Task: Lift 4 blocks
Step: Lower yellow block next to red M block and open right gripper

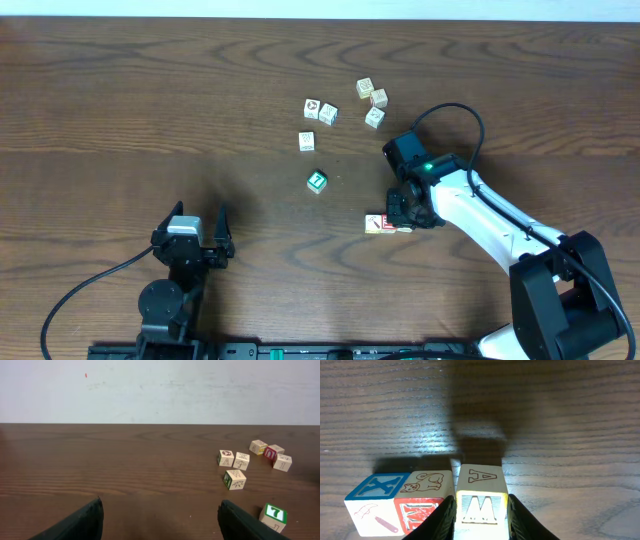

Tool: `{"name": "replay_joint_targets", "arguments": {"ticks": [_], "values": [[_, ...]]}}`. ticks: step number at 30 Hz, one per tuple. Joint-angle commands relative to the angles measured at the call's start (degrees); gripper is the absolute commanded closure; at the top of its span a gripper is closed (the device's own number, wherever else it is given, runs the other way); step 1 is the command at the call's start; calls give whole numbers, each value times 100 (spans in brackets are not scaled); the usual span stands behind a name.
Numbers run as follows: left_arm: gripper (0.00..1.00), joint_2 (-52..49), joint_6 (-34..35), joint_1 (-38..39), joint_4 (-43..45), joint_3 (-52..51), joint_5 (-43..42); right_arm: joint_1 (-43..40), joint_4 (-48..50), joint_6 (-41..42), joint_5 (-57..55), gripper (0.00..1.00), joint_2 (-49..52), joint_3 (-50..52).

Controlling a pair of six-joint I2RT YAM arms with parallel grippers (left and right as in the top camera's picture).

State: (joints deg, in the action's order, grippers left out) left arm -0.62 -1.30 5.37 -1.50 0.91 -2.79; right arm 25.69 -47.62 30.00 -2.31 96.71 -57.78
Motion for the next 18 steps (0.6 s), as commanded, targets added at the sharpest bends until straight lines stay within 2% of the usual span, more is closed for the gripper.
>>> {"name": "replay_joint_targets", "arguments": {"ticks": [1,18], "values": [[27,24,31,11,-254,-68,90,98,9,81,-39,70,-55,2],[27,24,28,11,-254,-68,90,98,-2,15,136,65,-330,-240]]}}
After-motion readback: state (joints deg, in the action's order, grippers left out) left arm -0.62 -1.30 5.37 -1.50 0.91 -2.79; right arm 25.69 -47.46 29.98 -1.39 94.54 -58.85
